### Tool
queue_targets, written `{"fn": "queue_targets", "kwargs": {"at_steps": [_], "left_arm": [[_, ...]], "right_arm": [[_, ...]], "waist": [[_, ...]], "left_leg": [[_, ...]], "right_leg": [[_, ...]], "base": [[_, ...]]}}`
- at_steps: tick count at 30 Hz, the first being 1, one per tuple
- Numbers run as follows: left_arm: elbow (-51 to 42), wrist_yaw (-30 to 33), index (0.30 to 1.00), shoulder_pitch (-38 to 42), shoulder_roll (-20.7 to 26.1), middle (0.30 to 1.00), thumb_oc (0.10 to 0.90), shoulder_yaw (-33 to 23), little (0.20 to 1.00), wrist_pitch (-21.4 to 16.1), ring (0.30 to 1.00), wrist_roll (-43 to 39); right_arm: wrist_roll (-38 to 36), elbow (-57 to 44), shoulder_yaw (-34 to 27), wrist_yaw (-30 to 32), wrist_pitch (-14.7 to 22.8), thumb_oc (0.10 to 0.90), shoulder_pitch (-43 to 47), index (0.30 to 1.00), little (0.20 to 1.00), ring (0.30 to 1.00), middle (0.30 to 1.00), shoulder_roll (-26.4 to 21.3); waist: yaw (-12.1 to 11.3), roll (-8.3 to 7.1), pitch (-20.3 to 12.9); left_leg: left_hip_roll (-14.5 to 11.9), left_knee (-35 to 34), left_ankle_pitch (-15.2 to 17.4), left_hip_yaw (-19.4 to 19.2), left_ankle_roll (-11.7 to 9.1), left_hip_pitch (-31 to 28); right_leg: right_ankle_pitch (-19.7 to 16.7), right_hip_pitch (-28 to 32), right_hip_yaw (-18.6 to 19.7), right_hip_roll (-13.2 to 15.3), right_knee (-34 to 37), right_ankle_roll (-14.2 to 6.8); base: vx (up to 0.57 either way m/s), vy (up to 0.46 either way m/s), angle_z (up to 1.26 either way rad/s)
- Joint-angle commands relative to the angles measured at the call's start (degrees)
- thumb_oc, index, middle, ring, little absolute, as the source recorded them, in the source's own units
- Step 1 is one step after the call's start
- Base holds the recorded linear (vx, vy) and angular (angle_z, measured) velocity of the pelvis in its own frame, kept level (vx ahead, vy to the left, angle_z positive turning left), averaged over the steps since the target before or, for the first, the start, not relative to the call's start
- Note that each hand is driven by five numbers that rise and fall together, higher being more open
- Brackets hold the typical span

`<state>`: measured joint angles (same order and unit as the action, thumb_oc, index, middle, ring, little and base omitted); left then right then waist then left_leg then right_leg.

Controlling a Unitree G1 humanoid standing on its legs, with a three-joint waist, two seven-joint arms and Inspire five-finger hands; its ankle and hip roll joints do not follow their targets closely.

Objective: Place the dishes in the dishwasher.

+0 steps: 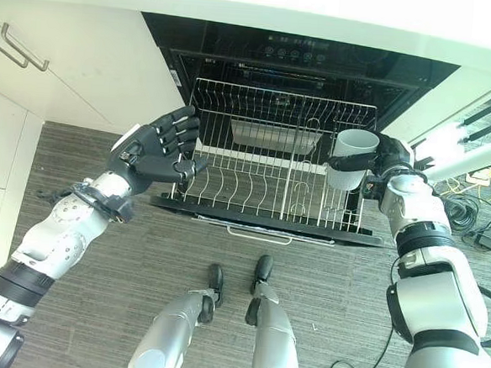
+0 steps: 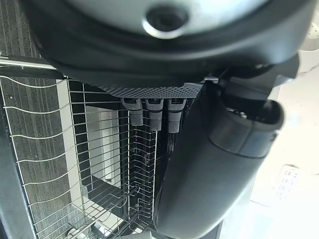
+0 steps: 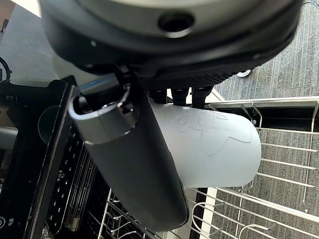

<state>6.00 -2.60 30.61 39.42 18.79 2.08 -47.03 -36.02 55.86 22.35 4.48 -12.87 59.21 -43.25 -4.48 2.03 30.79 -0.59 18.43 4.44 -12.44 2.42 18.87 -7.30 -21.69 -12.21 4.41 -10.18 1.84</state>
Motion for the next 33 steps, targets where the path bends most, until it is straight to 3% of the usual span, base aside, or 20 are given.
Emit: {"fn": "queue_targets", "kwargs": {"at_steps": [1, 8, 20, 31, 33], "left_arm": [[-9.29, -0.01, 0.9, 1.42, 1.49, 0.9, 0.8, -1.23, 0.9, -7.05, 0.9, -1.81], [-10.58, 0.37, 0.9, -0.89, 1.83, 0.9, 0.8, -2.49, 0.9, -7.41, 0.9, -1.29], [-12.01, -0.01, 0.9, -4.35, 1.05, 0.9, 0.8, -4.3, 0.9, -7.62, 0.9, 0.35], [-11.49, 0.05, 0.9, -3.64, 0.74, 0.9, 0.8, -4.08, 0.9, -7.5, 0.9, 0.66], [-11.32, 0.09, 0.9, -3.22, 0.99, 0.9, 0.8, -3.95, 0.9, -7.44, 0.9, 0.41]], "right_arm": [[0.96, -5.53, 3.55, 2.73, 4.14, 0.8, 8.92, 0.9, 0.9, 0.9, 0.9, -6.74], [4.95, -12.59, 3.4, 3.8, 5.84, 0.8, 7.85, 0.9, 0.9, 0.9, 0.9, -8.96], [9.25, -25.66, -0.73, 5.2, 4.01, 0.8, 3.68, 0.9, 0.9, 0.9, 0.9, -10.97], [9.52, -22.07, 0.03, 3.98, 1.97, 0.8, 1.89, 0.9, 0.9, 0.9, 0.9, -10.18], [17.02, -20.33, 1.53, 5.01, 1.75, 0.8, 2.4, 0.9, 0.9, 0.9, 0.9, -10.85]], "waist": [[0.55, 1.67, -2.89], [1.21, 1.26, -3.42], [2.21, 0.52, -4.36], [2.03, 0.33, -4.12], [1.92, 0.31, -4.12]], "left_leg": [[-3.09, -1.25, 3.47, 3.87, -4.85, -1.13], [-3.29, -1.25, 3.7, 3.62, -4.79, -1.34], [-3.62, -1.25, 4.11, 3.06, -4.58, -1.72], [-3.77, -1.25, 4.12, 2.74, -4.51, -1.68], [-3.78, -1.25, 4.08, 2.64, -4.56, -1.68]], "right_leg": [[11.36, 2.12, -0.68, 4.75, -7.01, -7.69], [11.37, 2.08, -0.3, 4.51, -7.01, -7.68], [11.66, 2.28, 0.17, 4.12, -7.01, -7.56], [11.72, 2.21, -0.02, 4.02, -7.01, -7.43], [11.63, 2.21, -0.14, 4.07, -7.01, -7.51]], "base": [[0.0, 0.0, 0.0], [0.0, 0.0, 0.0], [0.0, 0.0, 0.0], [0.0, -0.002, -0.01], [0.0, 0.0, 0.0]]}}
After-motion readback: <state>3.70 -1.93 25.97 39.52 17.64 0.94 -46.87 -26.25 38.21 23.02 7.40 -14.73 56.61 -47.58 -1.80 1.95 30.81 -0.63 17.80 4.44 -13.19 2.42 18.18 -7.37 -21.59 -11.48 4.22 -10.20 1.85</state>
